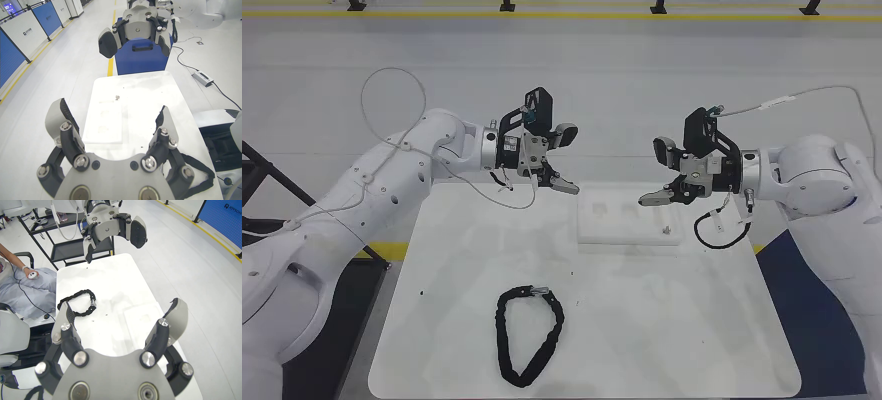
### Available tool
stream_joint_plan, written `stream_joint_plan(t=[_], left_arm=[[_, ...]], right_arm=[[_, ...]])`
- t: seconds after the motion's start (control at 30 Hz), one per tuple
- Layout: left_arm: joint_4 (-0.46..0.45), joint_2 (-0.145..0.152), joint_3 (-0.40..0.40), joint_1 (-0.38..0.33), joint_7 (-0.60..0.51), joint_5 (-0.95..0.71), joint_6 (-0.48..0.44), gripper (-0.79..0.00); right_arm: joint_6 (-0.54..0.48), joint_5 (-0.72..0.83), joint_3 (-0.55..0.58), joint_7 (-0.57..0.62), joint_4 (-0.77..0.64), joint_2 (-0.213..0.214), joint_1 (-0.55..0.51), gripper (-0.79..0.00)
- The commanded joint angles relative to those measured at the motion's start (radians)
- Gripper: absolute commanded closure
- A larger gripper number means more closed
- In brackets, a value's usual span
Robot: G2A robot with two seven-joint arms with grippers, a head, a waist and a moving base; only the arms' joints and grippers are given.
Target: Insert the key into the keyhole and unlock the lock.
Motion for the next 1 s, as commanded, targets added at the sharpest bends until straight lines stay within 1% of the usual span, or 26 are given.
stream_joint_plan(t=[0.0,0.43,0.53,0.63,0.83,0.97], left_arm=[[0.000,0.000,0.000,0.000,0.000,0.000,0.000,-0.785],[0.000,0.000,0.000,0.000,0.000,0.000,0.000,-0.785],[0.000,0.000,0.000,0.000,0.000,0.000,0.000,-0.785],[0.000,0.000,0.000,0.000,0.000,0.000,0.000,-0.785],[0.000,0.000,0.000,0.000,0.000,0.000,0.000,-0.785],[0.000,0.000,0.000,0.000,0.000,0.000,0.000,-0.785]], right_arm=[[0.000,0.000,0.000,0.000,0.000,0.000,0.000,-0.784],[0.000,0.000,0.000,0.000,0.000,0.000,0.000,-0.785],[0.034,-0.029,-0.010,-0.037,0.013,-0.002,-0.026,-0.785],[0.037,-0.019,-0.024,-0.049,0.071,-0.006,-0.032,-0.785],[0.045,0.045,-0.074,-0.011,0.199,-0.021,-0.004,-0.785],[0.060,0.067,-0.116,0.004,0.297,-0.039,0.025,-0.785]])
